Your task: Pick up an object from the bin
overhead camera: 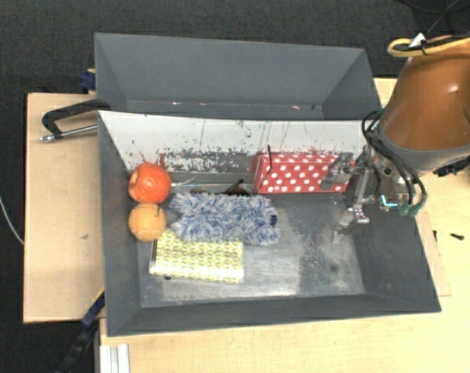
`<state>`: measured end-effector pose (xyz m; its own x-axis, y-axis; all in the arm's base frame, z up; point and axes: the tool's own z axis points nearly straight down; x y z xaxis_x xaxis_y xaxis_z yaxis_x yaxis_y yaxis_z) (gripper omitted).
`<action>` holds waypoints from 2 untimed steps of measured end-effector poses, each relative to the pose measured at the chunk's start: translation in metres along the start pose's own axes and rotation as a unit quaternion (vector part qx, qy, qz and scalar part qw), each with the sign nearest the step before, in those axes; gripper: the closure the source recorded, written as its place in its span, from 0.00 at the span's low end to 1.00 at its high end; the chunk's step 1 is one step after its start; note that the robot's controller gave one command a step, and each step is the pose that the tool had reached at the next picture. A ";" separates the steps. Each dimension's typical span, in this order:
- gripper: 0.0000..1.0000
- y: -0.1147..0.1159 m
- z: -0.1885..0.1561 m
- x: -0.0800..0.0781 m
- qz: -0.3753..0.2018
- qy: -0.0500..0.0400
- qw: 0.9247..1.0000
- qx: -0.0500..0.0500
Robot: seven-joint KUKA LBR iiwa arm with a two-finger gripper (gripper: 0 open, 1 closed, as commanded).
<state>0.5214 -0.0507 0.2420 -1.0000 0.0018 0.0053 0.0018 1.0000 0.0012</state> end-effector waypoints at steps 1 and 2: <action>0.00 0.000 -0.004 -0.001 -0.001 -0.004 1.000 0.000; 0.00 0.028 0.060 -0.011 -0.036 -0.006 0.999 0.001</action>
Offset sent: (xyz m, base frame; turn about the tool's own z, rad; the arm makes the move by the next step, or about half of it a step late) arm 0.0210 0.0752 -0.1720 -0.1901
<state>0.5317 -0.0223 0.1816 -0.9975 -0.0697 -0.0072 -0.0697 0.9976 -0.0002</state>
